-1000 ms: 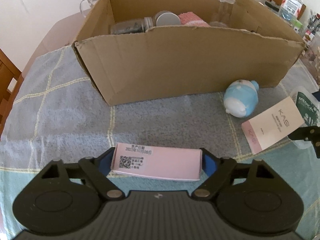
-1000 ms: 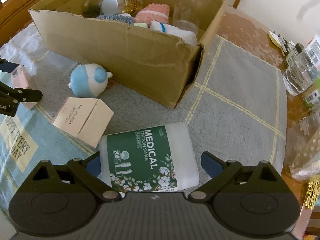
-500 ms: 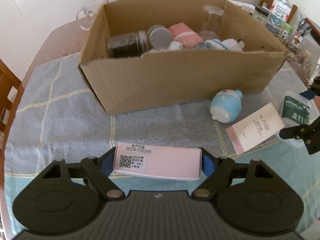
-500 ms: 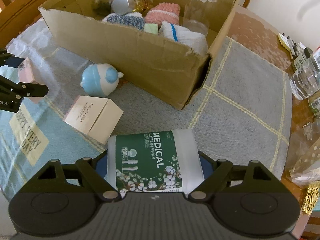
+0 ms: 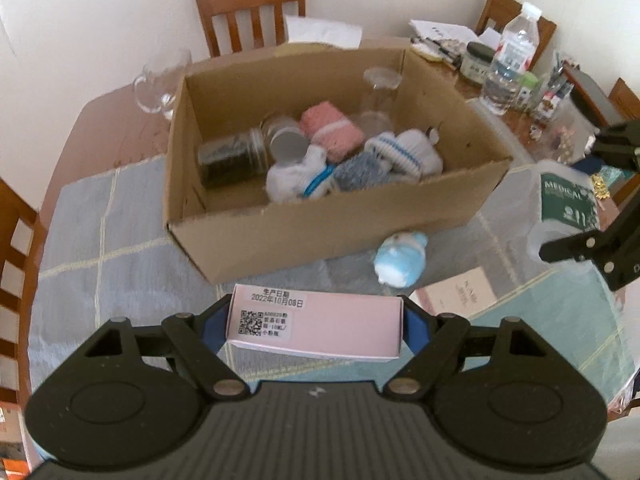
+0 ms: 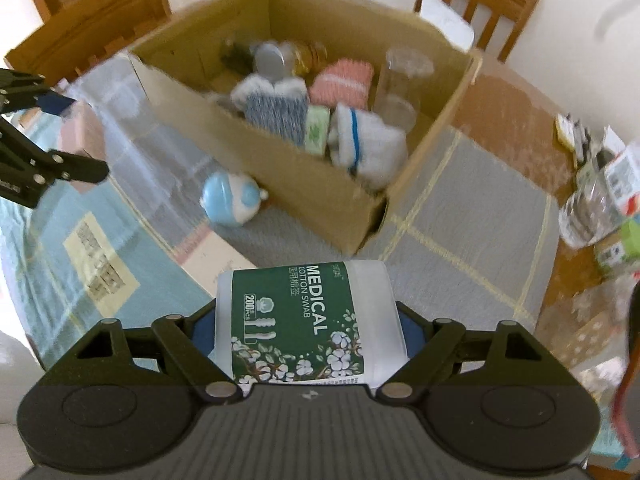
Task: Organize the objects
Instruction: 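Carry the pink box and swab tub into the box and open both tools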
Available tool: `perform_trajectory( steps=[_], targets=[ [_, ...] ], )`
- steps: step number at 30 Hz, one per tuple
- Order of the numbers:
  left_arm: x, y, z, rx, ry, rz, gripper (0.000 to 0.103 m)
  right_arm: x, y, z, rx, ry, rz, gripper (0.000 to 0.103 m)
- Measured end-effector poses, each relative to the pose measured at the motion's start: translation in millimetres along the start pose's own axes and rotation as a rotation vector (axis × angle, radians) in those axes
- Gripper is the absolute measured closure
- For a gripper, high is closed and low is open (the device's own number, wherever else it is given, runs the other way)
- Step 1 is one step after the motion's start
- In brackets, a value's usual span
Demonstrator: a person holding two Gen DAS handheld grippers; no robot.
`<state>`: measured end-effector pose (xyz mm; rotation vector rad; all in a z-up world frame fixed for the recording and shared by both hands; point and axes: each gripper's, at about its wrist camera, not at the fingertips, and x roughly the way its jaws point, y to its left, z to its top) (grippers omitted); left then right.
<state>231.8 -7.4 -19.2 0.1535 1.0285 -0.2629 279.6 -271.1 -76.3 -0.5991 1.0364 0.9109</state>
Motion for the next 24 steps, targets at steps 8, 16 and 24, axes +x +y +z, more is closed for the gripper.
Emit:
perform_trajectory(
  steps=[8, 16, 24],
  targets=[
    [-10.9, 5.5, 30.0, 0.008, -0.049, 0.004, 0.02, -38.1, -5.1, 38.9, -0.036, -0.121, -0.019, 0.015],
    [-9.0, 16.5, 65.4, 0.024, -0.088, 0.053, 0.02, -34.7, -21.1, 88.5, -0.041, -0.194, -0.028, 0.015],
    [5.8, 22.9, 91.5, 0.045, -0.096, 0.082, 0.02, -18.8, -32.6, 123.9, -0.025, -0.231, -0.014, 0.014]
  ],
)
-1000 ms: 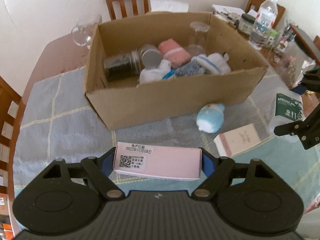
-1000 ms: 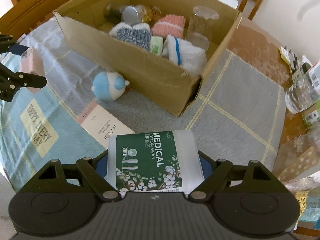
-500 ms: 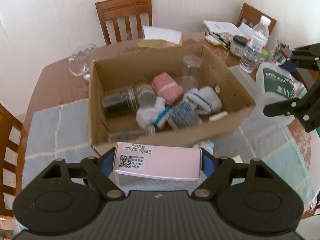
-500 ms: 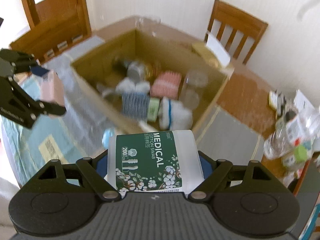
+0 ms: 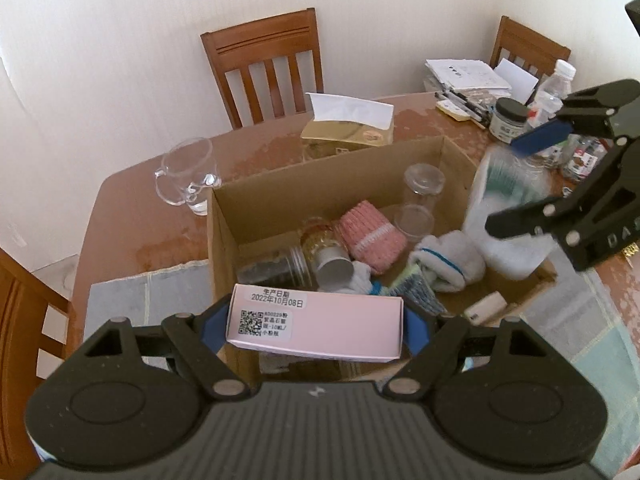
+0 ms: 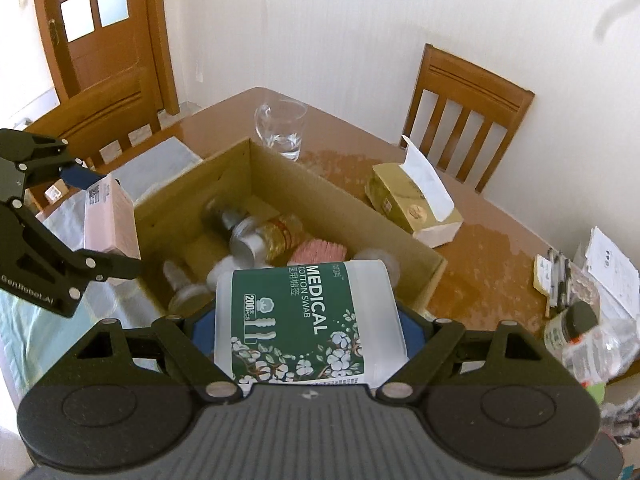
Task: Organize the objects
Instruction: 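Carry the pink box and swab tub into the box and open both tools, then withdraw both tools from the box toward the KASI box and figurine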
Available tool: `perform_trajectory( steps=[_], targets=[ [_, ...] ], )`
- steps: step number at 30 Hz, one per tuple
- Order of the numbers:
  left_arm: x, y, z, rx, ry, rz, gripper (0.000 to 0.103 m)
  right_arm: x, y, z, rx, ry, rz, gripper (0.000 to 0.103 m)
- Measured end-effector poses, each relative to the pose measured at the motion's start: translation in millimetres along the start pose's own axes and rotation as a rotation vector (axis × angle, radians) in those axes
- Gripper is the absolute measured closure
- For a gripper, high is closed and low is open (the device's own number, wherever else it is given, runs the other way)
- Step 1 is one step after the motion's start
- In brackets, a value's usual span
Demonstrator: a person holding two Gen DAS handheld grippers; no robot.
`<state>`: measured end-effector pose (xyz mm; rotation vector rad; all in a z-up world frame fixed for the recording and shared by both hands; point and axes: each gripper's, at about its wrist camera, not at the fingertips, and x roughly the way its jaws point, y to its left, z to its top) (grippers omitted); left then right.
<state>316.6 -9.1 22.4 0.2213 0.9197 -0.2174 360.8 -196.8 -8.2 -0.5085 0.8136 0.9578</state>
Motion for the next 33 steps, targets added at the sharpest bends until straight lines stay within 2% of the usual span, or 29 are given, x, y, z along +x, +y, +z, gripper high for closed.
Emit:
perform_trajectory(
  steps=[5, 14, 16, 18, 23, 33],
  targets=[
    [15.1, 1.9, 8.6, 0.008, 0.02, 0.004, 0.02, 12.3, -5.1, -0.7, 0.049, -0.005, 0.011, 0.0],
    [35.1, 6.8, 22.2, 0.016, 0.048, 0.008, 0.02, 25.4, 5.4, -19.7, 0.039, 0.119, -0.024, 0.0],
    [37.6, 9.8, 25.6, 0.012, 0.05, 0.016, 0.016, 24.5, 7.0, -21.2, 0.035, 0.129, -0.022, 0.0],
    [39.7, 13.1, 27.6, -0.007, 0.051, 0.03, 0.001, 23.2, 7.9, -20.9, 0.038, 0.136, -0.024, 0.0],
    [37.3, 16.9, 24.9, -0.025, 0.036, 0.045, 0.001, 18.9, 9.9, -17.9, 0.049, 0.134, -0.034, 0.0],
    [21.0, 13.4, 11.0, -0.036, 0.01, 0.03, 0.001, 15.0, 19.8, -22.9, 0.074, 0.138, -0.038, 0.0]
  ],
)
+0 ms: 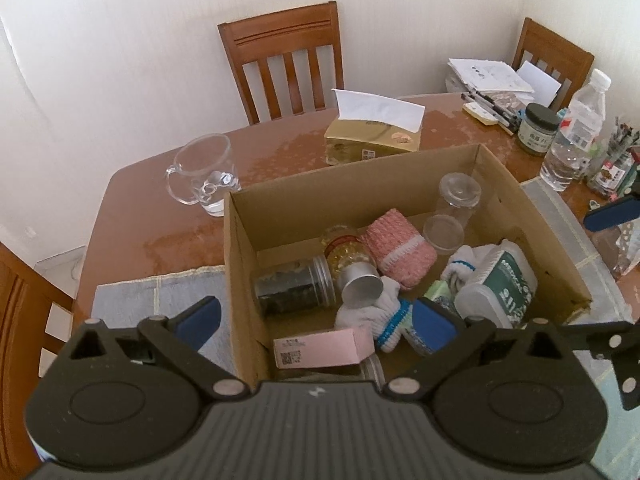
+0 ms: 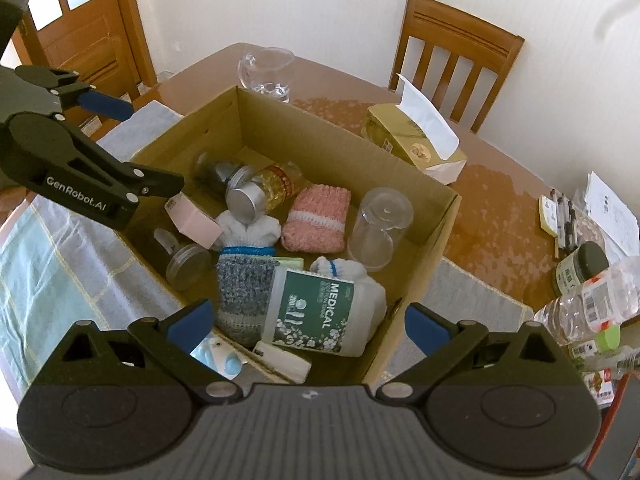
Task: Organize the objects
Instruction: 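Withdraw both tools from the box toward the KASI box and figurine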
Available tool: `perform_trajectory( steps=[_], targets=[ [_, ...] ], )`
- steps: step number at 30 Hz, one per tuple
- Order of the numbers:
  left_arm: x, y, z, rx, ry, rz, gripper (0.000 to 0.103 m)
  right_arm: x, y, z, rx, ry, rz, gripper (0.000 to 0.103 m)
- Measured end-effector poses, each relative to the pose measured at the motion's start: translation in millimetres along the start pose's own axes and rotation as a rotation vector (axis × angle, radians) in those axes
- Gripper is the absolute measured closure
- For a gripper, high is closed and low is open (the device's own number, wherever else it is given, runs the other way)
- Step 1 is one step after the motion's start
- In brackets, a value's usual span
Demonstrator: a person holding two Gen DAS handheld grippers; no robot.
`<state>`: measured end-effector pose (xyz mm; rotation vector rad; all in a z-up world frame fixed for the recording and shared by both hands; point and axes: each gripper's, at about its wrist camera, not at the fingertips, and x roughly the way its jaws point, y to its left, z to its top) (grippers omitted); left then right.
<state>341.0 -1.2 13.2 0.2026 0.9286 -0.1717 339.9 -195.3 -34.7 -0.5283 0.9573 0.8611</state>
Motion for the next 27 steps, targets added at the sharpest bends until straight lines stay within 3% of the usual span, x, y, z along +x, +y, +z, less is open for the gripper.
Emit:
perform_trajectory(
  steps=[8, 17, 27],
  targets=[
    [-19.3, -1.9, -23.6, -0.028, -0.047, 0.008, 0.001, -5.9, 8.9, -16.0, 0.052, -0.016, -0.005, 0.0],
    [-33.2, -5.3, -64.8, -0.105, -0.083, 0.029, 0.001, 4.6, 19.4, -62.3, 0.168, 0.031, -0.004, 0.0],
    [-19.8, -7.7, -119.9, -0.207, -0.021, 0.009, 0.001, 53.5, 47.8, -101.1, 0.282, 0.12, -0.027, 0.0]
  ],
)
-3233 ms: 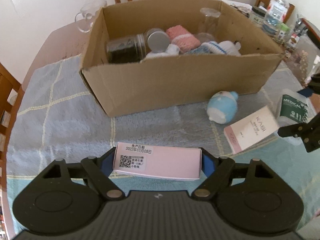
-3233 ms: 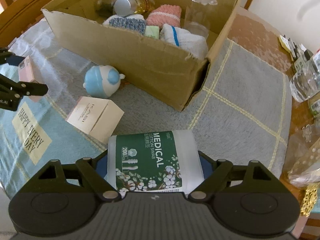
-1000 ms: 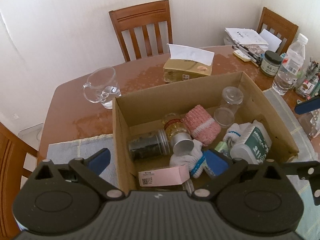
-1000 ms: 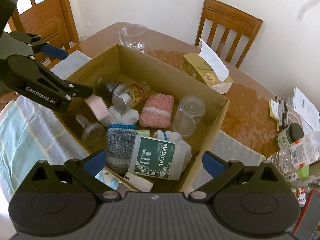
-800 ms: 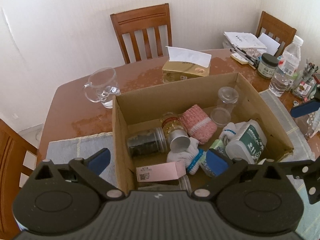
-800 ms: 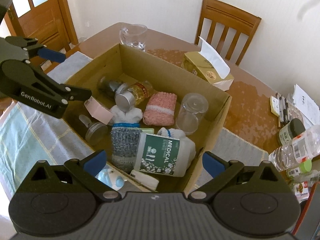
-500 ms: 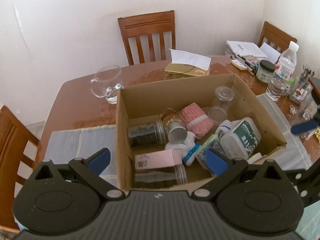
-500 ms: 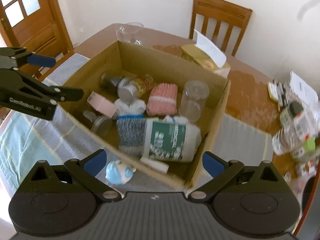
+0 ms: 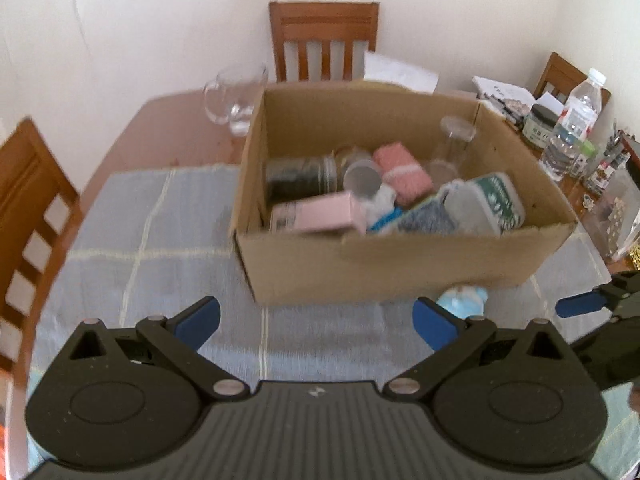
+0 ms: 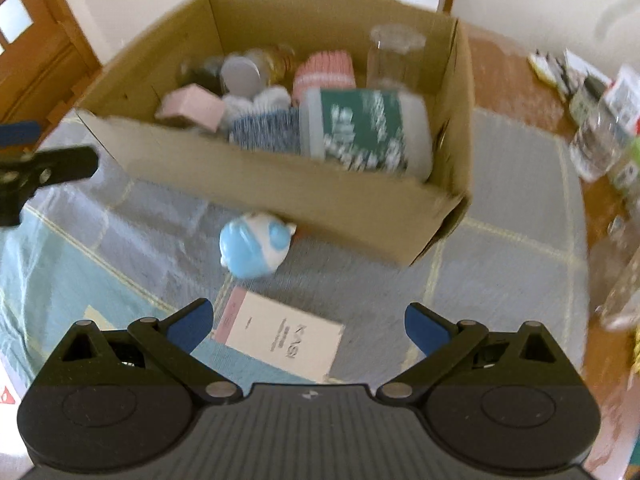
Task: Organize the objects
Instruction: 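Withdraw both tools from the box toward the KASI box and figurine, then grasp the blue figurine with the left tool while the right tool grasps the KASI box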
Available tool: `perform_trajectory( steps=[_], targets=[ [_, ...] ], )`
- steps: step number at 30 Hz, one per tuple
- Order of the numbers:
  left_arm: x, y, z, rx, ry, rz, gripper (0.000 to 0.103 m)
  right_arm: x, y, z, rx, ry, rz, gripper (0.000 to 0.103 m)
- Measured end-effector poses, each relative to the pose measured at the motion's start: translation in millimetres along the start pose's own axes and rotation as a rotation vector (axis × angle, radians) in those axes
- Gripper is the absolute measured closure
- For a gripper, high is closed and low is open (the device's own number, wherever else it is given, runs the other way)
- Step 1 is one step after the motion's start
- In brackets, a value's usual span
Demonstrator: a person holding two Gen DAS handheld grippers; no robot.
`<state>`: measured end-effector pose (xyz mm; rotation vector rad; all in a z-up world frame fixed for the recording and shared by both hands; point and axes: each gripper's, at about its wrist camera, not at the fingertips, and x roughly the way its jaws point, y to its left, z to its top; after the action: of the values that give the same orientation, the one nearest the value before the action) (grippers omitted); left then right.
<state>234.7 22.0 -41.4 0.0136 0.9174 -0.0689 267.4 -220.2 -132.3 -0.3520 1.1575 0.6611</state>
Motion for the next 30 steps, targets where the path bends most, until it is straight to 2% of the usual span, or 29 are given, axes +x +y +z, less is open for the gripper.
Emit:
perform_trajectory(
  steps=[6, 14, 23, 30],
  targets=[
    [4.2, 7.0, -15.8, -0.005, 0.029, 0.011, 0.001, 25.2, 8.6, -8.0, 0.101, 0.012, -0.032, 0.0],
    [7.1, 7.7, -19.5, -0.001, 0.053, -0.014, 0.001, 44.1, 15.4, -19.9, 0.107, 0.021, -0.115, 0.0],
    [18.9, -15.9, -13.8, 0.005, 0.067, -0.011, 0.001, 37.7, -22.1, -30.4, 0.114, 0.015, -0.132, 0.0],
    [35.2, -55.7, -9.8, 0.055, 0.098, -0.024, 0.001, 32.7, -46.8, -40.6, 0.037, -0.014, -0.1, 0.0]
  ],
)
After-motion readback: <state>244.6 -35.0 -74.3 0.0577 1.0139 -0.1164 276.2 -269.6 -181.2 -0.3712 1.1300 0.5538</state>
